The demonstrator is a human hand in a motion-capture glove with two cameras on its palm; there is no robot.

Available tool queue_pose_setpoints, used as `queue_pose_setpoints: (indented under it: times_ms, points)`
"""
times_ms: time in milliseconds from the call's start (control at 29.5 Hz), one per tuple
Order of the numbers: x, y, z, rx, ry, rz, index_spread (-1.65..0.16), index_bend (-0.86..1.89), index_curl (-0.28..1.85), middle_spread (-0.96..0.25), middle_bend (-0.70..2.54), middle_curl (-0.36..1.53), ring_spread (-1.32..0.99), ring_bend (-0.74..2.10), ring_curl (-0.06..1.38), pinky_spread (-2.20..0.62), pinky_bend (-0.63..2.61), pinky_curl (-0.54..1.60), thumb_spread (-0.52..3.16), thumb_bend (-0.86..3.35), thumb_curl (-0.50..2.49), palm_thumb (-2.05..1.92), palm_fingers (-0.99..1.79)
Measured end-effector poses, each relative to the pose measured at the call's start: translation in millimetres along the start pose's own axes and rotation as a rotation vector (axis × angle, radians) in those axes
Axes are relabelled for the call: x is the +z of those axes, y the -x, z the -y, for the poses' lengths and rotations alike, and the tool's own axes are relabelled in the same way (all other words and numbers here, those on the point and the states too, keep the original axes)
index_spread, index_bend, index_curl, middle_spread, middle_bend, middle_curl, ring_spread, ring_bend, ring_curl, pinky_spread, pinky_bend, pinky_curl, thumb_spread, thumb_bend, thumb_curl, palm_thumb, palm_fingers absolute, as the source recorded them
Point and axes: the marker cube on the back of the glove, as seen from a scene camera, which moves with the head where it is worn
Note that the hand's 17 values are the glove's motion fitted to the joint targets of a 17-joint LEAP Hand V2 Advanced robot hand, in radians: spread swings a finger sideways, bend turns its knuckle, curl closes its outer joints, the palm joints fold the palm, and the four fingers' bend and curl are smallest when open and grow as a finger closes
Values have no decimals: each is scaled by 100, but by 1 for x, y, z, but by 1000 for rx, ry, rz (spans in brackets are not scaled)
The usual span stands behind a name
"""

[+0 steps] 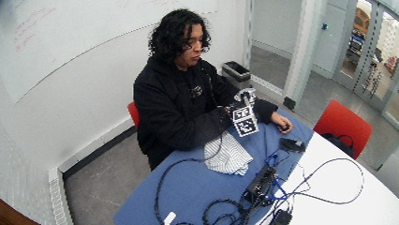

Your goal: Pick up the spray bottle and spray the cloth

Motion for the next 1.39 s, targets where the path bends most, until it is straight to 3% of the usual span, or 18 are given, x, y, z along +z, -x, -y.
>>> queue_pose_setpoints:
  times_ms: [170, 340, 543, 645, 781, 951, 1154, 1392]
  points:
    - [0, -1, 0, 29, 17, 24, -28, 21, 70, -20, 64, 61, -22, 76, 52, -28, 52, 45, 33, -2, 92, 102, 133]
    - [-2, 2, -6, 159, 120, 70, -28, 21, 70, -20, 64, 61, -21, 76, 52, -28, 51, 45, 32, -2, 92, 102, 132]
    - [-21, 14, -24, 299, 298, -24, -27, 16, 69, -14, 62, 60, -15, 70, 51, -13, 32, 42, 46, -2, 90, 102, 98]
    - [-38, 15, -30, 299, 335, -158, -23, 12, 68, -8, 56, 58, -9, 61, 50, -5, 31, 44, 60, -2, 88, 98, 71]
    - [-68, 8, -12, 269, 295, -349, -21, 8, 61, -4, 51, 55, -6, 54, 47, 3, 32, 41, 77, -3, 84, 91, 67]
    - [-89, 18, -61, 336, 409, -470, -21, 12, 54, 1, 42, 50, 0, 46, 43, 11, 31, 40, 95, -4, 77, 82, 57]
    - [-107, 22, -76, 343, 458, -701, -22, 14, 50, 8, 33, 46, 6, 37, 40, 18, 28, 39, 109, -4, 69, 73, 38]
    - [-134, 46, -84, 248, 353, -870, -25, 12, 43, 10, 29, 42, 10, 38, 37, 21, 23, 36, 117, -3, 61, 66, 36]
